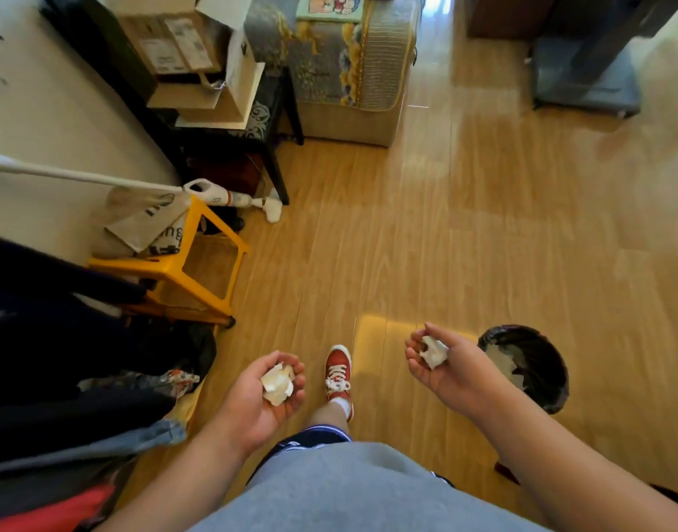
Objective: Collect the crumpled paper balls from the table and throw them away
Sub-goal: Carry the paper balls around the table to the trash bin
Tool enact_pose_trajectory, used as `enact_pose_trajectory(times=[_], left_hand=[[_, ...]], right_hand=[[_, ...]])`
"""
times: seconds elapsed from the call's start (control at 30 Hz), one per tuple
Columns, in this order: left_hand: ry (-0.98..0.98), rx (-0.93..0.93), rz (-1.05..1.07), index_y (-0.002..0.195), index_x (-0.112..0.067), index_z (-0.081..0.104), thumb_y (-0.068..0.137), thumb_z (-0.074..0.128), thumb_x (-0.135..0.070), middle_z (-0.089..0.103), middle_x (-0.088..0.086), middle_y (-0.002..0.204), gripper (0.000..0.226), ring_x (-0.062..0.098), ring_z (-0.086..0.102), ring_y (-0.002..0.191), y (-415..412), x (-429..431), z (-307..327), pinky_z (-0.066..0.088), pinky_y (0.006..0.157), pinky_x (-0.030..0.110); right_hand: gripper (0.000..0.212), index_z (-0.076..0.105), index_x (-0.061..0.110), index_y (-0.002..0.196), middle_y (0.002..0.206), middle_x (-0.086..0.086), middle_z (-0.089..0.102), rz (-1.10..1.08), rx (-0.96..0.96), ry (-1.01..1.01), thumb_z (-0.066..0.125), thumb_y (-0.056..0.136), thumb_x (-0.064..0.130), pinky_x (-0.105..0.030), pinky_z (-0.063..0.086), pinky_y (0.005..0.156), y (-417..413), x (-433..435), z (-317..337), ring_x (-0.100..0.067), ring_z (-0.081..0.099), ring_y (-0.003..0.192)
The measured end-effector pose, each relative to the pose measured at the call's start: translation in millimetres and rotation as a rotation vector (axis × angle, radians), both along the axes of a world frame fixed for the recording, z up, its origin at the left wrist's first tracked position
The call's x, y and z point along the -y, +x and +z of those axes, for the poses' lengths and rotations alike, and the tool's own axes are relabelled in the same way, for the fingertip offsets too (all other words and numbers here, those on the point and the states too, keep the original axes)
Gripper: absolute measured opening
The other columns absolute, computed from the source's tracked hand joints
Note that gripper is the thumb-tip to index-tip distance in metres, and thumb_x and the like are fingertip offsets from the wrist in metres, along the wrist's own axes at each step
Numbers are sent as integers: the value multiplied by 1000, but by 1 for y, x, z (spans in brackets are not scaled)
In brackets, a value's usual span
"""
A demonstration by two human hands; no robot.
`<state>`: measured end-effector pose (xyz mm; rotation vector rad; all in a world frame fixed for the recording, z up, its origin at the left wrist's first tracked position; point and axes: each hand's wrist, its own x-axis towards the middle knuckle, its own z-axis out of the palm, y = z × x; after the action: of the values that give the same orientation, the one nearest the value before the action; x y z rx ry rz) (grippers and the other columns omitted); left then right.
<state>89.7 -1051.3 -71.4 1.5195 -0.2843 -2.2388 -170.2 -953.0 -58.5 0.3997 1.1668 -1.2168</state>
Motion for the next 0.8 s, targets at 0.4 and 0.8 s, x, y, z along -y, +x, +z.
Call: enact_pose_trajectory(times=[0.4,0.8], left_hand=[[-28,-47,-394,71,-11,69,93,47,-25,65,8,73,34,18,62,61,-187,183,18,52,51,28],[-67,-58,-565,70,-11,68,94,44,-25,64,8,72,36,17,61,58,-434,262,25,52,50,26]], right_hand=[[23,61,6,82,76,-10,62,-372,-7,134,53,95,23,-26,56,47,-117,50,2,-20,61,65],[24,62,2,81,71,-14,65,-578,70,228,55,94,21,-27,58,50,-272,82,-22,-23,60,69]])
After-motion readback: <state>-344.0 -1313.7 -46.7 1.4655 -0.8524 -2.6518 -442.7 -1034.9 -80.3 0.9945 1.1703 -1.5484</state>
